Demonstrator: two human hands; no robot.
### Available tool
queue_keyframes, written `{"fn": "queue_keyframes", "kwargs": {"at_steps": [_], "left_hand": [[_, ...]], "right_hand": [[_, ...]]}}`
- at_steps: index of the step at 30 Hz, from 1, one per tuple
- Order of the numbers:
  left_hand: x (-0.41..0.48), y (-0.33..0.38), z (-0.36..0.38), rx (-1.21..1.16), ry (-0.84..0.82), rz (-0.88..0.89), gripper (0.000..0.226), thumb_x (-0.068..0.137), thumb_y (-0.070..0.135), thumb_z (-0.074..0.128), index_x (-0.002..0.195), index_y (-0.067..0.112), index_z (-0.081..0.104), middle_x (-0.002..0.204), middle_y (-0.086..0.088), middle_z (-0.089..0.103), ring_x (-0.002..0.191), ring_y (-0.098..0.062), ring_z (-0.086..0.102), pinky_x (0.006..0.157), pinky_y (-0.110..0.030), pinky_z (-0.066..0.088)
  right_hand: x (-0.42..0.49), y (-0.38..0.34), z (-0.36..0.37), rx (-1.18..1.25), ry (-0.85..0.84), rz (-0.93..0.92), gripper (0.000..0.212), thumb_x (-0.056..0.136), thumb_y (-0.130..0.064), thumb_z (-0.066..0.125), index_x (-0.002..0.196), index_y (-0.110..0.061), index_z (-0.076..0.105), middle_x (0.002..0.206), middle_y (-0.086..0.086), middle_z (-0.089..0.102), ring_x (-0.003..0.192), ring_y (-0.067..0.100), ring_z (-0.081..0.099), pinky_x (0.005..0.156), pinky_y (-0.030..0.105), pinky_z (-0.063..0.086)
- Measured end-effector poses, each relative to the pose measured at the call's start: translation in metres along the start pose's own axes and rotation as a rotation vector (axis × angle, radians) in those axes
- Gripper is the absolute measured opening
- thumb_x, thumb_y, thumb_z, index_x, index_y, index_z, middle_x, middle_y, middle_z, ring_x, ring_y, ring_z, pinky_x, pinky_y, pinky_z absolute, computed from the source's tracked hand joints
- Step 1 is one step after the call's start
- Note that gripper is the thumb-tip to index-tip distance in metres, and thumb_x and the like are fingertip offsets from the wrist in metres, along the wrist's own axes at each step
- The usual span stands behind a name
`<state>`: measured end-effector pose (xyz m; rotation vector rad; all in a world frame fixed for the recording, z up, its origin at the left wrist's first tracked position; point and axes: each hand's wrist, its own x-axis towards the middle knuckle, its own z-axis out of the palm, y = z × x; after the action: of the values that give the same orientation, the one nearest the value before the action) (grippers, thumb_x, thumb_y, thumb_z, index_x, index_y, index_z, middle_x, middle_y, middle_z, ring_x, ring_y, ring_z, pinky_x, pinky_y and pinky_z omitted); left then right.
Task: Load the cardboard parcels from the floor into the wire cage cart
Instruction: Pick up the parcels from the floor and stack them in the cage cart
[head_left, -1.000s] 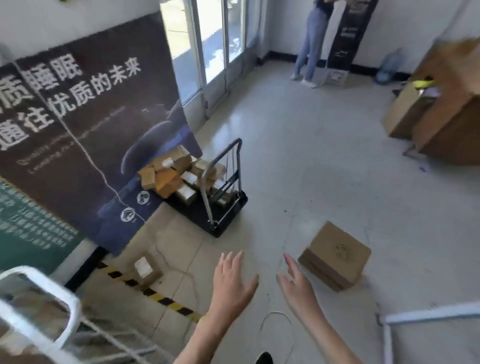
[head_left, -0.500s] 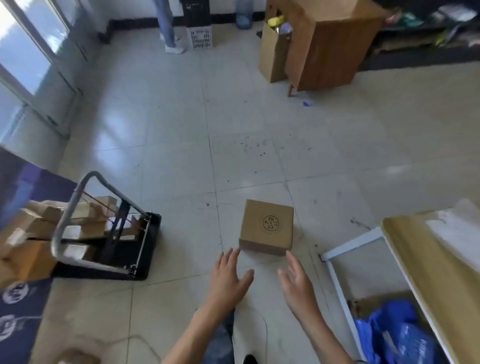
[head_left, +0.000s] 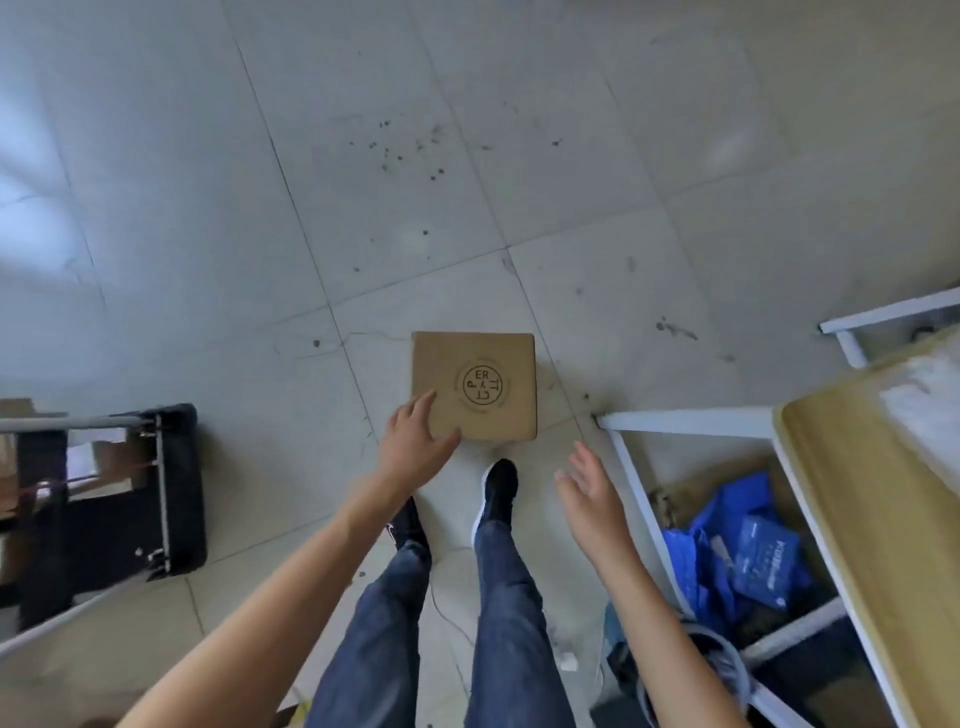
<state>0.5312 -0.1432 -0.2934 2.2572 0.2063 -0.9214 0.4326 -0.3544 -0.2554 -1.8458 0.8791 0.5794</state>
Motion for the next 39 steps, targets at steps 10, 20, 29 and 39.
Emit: {"fn": "queue_keyframes", "kwargs": {"at_steps": [10, 20, 29, 39], "left_hand": [[0.223, -0.115, 0.093, -0.038, 0.011, -0.238, 0.079, 0.087, 0.044, 0.060, 0.154, 0.019, 0.025, 0.156, -0.011, 0.033, 0.143, -0.031, 0.029, 0.114, -0.047, 0.028], [0.336, -0.210, 0.179, -0.537, 0.002, -0.364, 0.098, 0.074, 0.039, 0.080, 0.152, 0.023, 0.024, 0.143, 0.000, 0.049, 0.126, -0.019, 0.054, 0.106, -0.044, 0.046], [0.330, -0.219, 0.180, -0.648, 0.090, -0.367, 0.073, 0.071, 0.027, 0.083, 0.135, 0.030, 0.048, 0.116, 0.015, 0.063, 0.105, -0.007, 0.062, 0.089, -0.031, 0.053], [0.226, -0.116, 0.025, -0.675, 0.367, -0.309, 0.078, 0.059, 0.047, 0.081, 0.127, 0.043, 0.043, 0.111, 0.028, 0.060, 0.097, 0.007, 0.060, 0.079, -0.027, 0.051]], "right_hand": [[0.271, 0.088, 0.103, -0.042, -0.045, 0.187, 0.061, 0.095, -0.026, 0.051, 0.152, -0.025, 0.030, 0.152, 0.005, 0.042, 0.133, 0.017, 0.045, 0.097, 0.027, 0.036], [0.423, 0.173, 0.132, -0.105, -0.018, 0.239, 0.089, 0.084, -0.032, 0.071, 0.155, -0.022, 0.018, 0.151, 0.001, 0.041, 0.131, 0.019, 0.048, 0.106, 0.039, 0.043], [0.425, 0.166, 0.130, 0.011, 0.033, 0.272, 0.094, 0.082, -0.029, 0.072, 0.156, -0.029, 0.014, 0.148, -0.007, 0.042, 0.115, 0.007, 0.045, 0.091, 0.026, 0.039], [0.327, -0.023, 0.075, -0.097, 0.068, -0.066, 0.090, 0.080, -0.039, 0.067, 0.154, -0.032, 0.017, 0.154, -0.009, 0.038, 0.135, 0.011, 0.043, 0.112, 0.042, 0.037]]}}
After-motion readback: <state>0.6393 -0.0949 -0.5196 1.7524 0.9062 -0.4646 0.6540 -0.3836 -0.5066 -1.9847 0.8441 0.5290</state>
